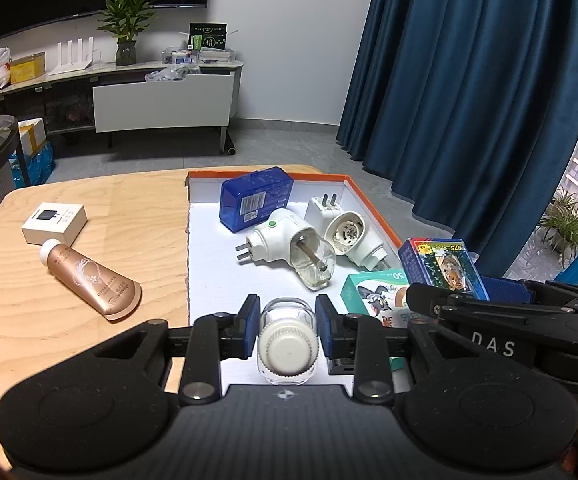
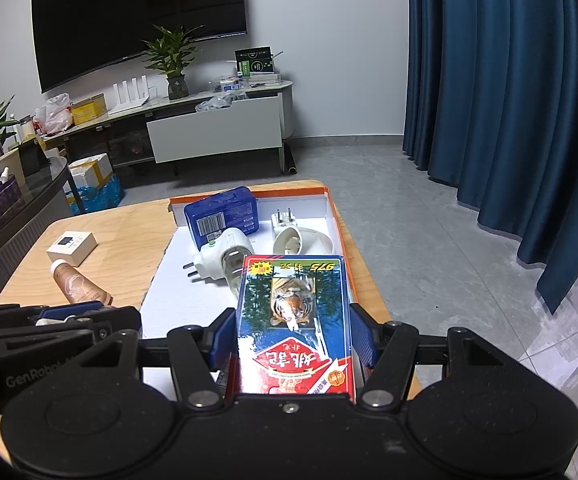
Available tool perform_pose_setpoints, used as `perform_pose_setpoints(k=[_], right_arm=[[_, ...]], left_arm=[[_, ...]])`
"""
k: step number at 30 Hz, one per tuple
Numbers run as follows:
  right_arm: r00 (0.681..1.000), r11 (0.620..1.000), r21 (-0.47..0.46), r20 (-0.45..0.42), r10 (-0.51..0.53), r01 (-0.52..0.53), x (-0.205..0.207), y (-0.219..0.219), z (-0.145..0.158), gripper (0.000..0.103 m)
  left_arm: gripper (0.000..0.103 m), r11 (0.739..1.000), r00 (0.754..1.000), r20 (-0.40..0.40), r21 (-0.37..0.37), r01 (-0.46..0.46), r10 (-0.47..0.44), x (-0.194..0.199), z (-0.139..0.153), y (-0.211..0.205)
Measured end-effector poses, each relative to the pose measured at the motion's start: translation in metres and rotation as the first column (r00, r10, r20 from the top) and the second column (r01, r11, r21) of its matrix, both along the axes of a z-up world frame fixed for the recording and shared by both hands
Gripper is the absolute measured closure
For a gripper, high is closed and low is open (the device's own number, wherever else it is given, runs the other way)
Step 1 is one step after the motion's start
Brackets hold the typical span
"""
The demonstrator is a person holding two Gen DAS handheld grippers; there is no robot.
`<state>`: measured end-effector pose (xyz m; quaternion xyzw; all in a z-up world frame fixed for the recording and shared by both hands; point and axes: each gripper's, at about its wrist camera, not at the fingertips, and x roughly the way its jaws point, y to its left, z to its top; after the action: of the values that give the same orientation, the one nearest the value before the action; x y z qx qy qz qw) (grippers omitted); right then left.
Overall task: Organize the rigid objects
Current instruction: 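Hold red card box over the white box with right tool while left holds diffuser bottle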
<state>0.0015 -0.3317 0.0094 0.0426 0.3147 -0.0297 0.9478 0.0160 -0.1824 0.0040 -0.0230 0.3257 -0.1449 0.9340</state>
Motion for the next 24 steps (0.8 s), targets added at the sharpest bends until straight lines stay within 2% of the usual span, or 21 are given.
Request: perform_pose_setpoints(k=[24], right_arm=[[1.0, 1.0, 0.001, -0.002, -0.003, 0.003, 0.001, -0.0003, -0.0009, 0.032]], left_arm=[[0.072, 1.0, 1.0, -0.005, 0.002, 0.002, -0.002, 0.0001, -0.0008, -0.0014]])
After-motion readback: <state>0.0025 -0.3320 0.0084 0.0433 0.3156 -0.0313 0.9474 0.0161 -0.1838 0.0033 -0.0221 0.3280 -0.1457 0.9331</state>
